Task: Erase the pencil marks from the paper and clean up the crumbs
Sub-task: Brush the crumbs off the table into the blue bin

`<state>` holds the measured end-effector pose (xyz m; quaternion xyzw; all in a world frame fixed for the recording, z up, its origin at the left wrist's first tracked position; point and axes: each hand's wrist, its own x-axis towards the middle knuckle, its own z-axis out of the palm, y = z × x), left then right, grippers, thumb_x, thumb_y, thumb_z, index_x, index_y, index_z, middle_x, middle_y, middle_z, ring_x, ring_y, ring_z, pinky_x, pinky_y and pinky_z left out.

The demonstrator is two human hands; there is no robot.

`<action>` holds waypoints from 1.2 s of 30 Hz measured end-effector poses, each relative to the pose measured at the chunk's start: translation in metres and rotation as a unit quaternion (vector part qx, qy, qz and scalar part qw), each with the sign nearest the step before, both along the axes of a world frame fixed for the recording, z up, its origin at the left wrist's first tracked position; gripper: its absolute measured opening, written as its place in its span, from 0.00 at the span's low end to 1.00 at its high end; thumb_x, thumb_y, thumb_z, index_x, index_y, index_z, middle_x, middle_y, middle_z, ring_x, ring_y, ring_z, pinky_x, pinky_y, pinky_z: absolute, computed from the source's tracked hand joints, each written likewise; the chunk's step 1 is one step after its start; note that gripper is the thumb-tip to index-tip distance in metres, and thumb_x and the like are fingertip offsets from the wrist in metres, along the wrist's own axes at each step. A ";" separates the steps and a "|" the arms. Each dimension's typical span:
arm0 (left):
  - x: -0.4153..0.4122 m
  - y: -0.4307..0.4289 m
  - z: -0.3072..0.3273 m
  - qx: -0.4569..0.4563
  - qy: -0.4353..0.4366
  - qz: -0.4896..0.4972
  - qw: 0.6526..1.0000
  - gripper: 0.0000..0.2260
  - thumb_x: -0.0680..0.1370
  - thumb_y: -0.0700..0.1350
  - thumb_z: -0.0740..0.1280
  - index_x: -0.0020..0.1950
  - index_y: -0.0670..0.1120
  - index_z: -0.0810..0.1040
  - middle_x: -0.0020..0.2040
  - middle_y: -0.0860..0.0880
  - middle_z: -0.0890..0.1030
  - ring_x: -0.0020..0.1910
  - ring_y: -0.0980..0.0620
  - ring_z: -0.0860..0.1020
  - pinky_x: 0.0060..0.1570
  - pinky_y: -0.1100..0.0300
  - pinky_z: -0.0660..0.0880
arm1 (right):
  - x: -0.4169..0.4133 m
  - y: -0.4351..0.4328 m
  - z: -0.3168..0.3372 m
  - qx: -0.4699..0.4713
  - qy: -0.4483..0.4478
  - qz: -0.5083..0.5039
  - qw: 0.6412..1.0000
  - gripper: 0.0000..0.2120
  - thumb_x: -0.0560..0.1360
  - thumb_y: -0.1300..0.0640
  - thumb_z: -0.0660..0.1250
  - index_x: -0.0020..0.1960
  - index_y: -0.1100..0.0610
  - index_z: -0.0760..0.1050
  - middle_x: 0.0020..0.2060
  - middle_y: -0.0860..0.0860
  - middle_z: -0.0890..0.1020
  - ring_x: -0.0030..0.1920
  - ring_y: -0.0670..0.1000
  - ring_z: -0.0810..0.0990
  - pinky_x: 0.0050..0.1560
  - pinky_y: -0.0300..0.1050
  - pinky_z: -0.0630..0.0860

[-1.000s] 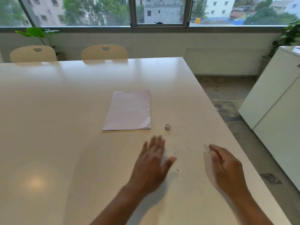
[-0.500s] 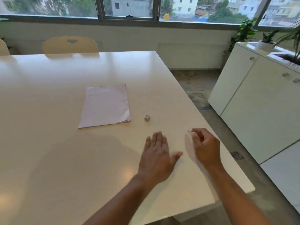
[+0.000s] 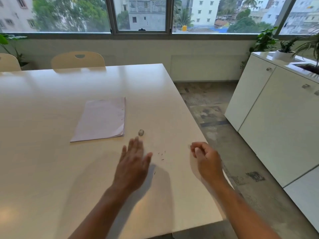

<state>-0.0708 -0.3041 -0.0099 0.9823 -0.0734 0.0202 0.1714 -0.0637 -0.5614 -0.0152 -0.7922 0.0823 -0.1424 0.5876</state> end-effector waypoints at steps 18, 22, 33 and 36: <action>-0.020 -0.149 0.005 0.033 0.056 -0.065 0.996 0.43 0.78 0.72 0.36 0.87 0.47 0.41 0.86 0.50 0.39 0.84 0.56 0.35 0.82 0.58 0.35 | 0.039 -0.046 0.001 0.292 0.066 0.150 0.942 0.15 0.87 0.63 0.58 0.68 0.65 0.78 0.59 0.58 0.86 0.62 0.51 0.85 0.68 0.48 0.79; -0.022 -0.149 0.008 -0.086 -0.015 -0.026 0.996 0.37 0.83 0.69 0.43 0.87 0.50 0.47 0.85 0.57 0.44 0.83 0.62 0.38 0.83 0.60 0.41 | 0.038 -0.048 -0.003 0.274 0.067 0.157 0.946 0.15 0.87 0.61 0.58 0.69 0.63 0.77 0.60 0.57 0.86 0.63 0.52 0.85 0.68 0.49 0.79; -0.030 -0.061 -0.005 0.086 0.025 0.059 0.994 0.53 0.73 0.74 0.23 0.87 0.44 0.51 0.87 0.45 0.49 0.86 0.48 0.44 0.82 0.53 0.39 | 0.106 -0.037 0.023 -0.272 -0.028 0.240 0.932 0.19 0.85 0.60 0.59 0.74 0.62 0.75 0.72 0.58 0.78 0.74 0.55 0.75 0.75 0.44 0.67; -0.023 -0.072 -0.008 0.103 0.037 0.050 0.993 0.55 0.70 0.75 0.21 0.87 0.42 0.47 0.87 0.44 0.45 0.86 0.47 0.41 0.82 0.50 0.36 | 0.114 -0.028 0.009 -0.355 -0.015 0.268 0.895 0.19 0.85 0.61 0.57 0.74 0.63 0.75 0.75 0.59 0.75 0.76 0.57 0.73 0.78 0.46 0.65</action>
